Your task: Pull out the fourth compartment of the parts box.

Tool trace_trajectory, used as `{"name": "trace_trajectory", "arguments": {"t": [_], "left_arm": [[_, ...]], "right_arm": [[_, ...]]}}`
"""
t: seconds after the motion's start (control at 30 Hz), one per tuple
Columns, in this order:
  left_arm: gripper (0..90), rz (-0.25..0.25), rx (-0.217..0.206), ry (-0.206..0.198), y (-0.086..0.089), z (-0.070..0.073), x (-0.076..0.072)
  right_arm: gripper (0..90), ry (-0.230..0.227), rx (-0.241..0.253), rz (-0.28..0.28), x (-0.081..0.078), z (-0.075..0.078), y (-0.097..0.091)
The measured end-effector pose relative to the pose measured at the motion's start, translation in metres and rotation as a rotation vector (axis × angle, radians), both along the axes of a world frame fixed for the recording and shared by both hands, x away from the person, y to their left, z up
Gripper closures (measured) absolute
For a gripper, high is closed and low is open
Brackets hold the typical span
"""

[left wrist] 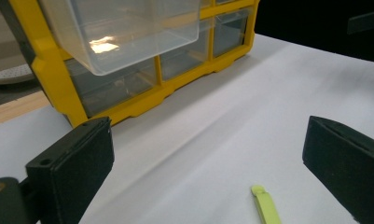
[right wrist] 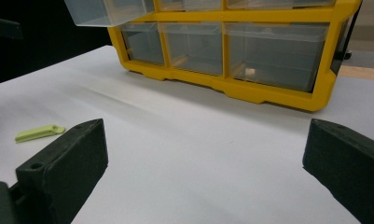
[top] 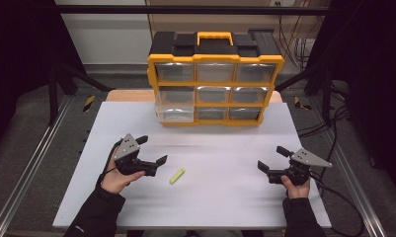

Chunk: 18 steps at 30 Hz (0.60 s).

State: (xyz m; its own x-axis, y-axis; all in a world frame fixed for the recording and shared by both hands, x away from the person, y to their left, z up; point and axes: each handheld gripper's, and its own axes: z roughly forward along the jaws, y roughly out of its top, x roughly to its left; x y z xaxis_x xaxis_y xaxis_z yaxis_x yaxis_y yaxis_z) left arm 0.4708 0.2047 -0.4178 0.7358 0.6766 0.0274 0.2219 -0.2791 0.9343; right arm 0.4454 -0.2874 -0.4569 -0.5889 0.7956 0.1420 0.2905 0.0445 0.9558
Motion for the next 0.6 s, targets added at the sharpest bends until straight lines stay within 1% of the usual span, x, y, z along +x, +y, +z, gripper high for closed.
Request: {"name": "trace_trajectory", "arguments": {"t": [0.1, 0.43, 0.6], "left_arm": [[2.0, -0.011, 0.011, 0.009, -0.004, -0.002, 0.000], [2.0, -0.029, 0.024, 0.030, -0.011, -0.008, -0.001], [2.0, -0.042, 0.042, 0.043, -0.016, -0.012, -0.001]], "right_arm": [[0.5, 0.001, -0.002, 0.000, 0.000, 0.000, 0.000], [0.5, -0.002, -0.005, 0.004, 0.001, -0.001, 0.000], [0.5, 0.000, -0.003, 0.004, 0.001, 0.000, 0.000]]}}
